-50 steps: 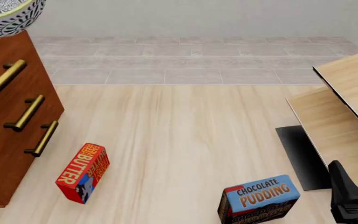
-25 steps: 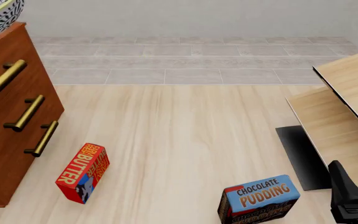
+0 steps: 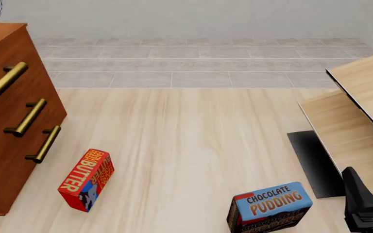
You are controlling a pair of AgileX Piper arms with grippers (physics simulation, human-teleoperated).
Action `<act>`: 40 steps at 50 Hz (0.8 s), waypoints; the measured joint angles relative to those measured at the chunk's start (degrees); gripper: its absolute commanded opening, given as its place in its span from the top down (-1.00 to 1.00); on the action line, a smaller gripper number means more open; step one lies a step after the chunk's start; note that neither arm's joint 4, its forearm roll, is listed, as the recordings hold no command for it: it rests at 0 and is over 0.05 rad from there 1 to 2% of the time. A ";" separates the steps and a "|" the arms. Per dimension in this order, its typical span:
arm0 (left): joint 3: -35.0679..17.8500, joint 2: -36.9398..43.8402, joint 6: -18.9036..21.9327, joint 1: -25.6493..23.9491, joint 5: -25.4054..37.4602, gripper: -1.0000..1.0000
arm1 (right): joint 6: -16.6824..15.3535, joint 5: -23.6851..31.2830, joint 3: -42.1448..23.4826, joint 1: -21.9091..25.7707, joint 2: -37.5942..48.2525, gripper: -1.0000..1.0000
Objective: Close the top drawer of the cabinet and put the bowl on top of it.
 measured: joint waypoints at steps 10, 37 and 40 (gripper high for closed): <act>-2.41 2.09 -0.62 3.09 0.27 1.00 | 0.00 0.00 0.00 0.00 0.00 -1.00; -0.72 7.34 0.78 11.19 -4.65 1.00 | 0.00 0.00 0.00 0.00 0.00 -1.00; 0.04 7.69 0.86 11.71 -5.51 1.00 | -0.01 0.00 0.00 0.00 0.00 -1.00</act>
